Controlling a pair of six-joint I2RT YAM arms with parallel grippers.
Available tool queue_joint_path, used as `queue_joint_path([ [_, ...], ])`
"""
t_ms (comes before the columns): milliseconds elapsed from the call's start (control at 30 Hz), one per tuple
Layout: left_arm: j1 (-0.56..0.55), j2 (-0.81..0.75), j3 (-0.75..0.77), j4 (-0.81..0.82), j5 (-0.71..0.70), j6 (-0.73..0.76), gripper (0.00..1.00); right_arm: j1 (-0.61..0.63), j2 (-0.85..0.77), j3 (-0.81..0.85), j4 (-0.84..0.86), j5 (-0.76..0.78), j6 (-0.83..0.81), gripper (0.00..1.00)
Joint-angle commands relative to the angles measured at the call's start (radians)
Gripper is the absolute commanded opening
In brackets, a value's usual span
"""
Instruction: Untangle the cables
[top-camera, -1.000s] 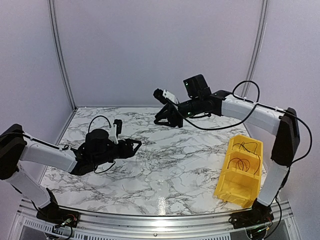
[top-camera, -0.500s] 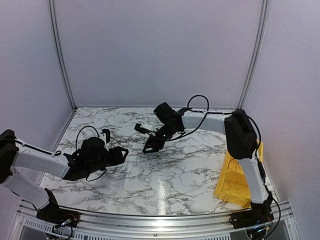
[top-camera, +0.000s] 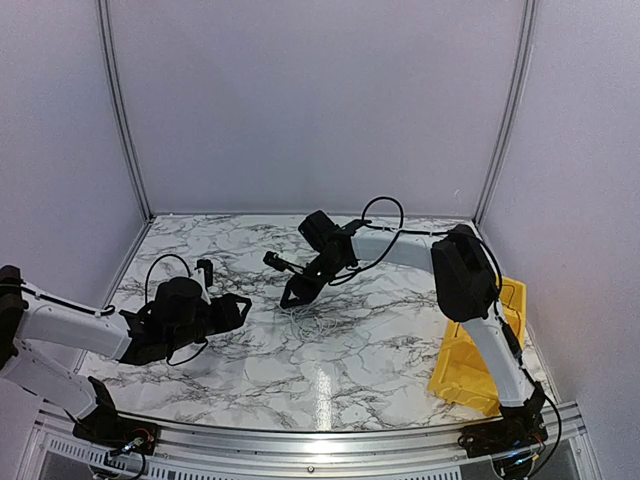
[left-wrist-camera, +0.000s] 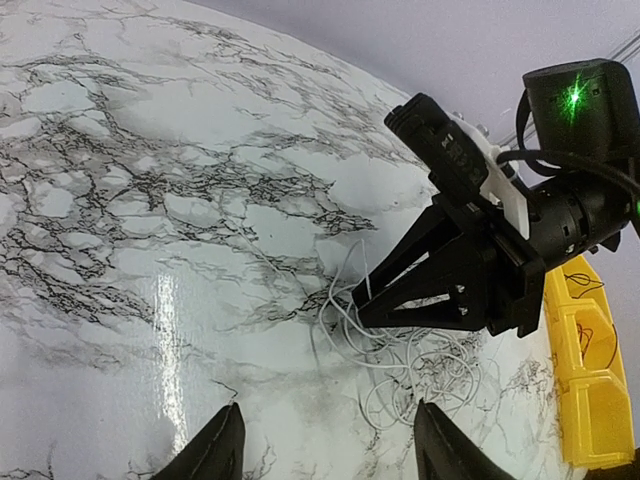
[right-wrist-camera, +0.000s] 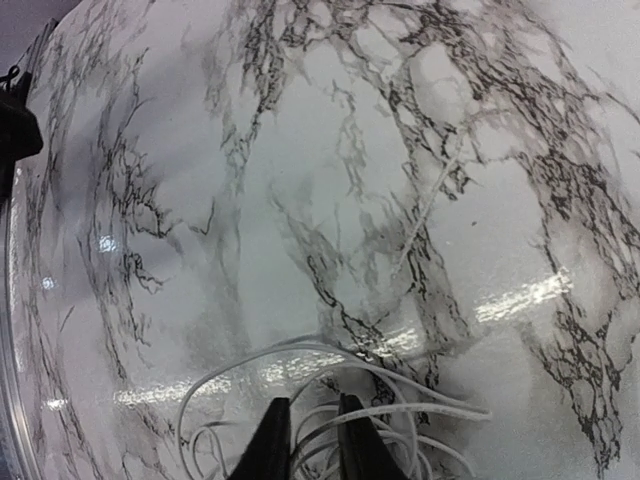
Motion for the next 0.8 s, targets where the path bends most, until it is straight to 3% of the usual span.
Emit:
queue_joint_path([
  [0, 0.0, 0.023, 0.012, -0.017, -0.002, -0.008, 0.61, 0.0, -0.027, 0.04, -0.008, -0.043, 0.035, 0.12],
  [133, 0.001, 0.062, 0.034, -0.016, 0.008, -0.007, 0.61, 0.001, -0.102, 0.0, 0.022, -0.086, 0.051, 0.0],
  [433, -0.005, 0.131, 0.095, 0.079, 0.048, 0.005, 0.63, 0.01, -0.296, -0.105, 0.174, -0.206, 0.13, 0.0],
  [567, -0.008, 0.13, 0.07, 0.216, 0.098, 0.019, 0.64, 0.019, -0.314, -0.104, 0.174, -0.204, 0.122, 0.0],
  [767, -0.014, 0.152, 0.09, 0.296, 0.123, 0.043, 0.64, 0.028, -0.323, -0.1, 0.173, -0.225, 0.116, 0.0],
])
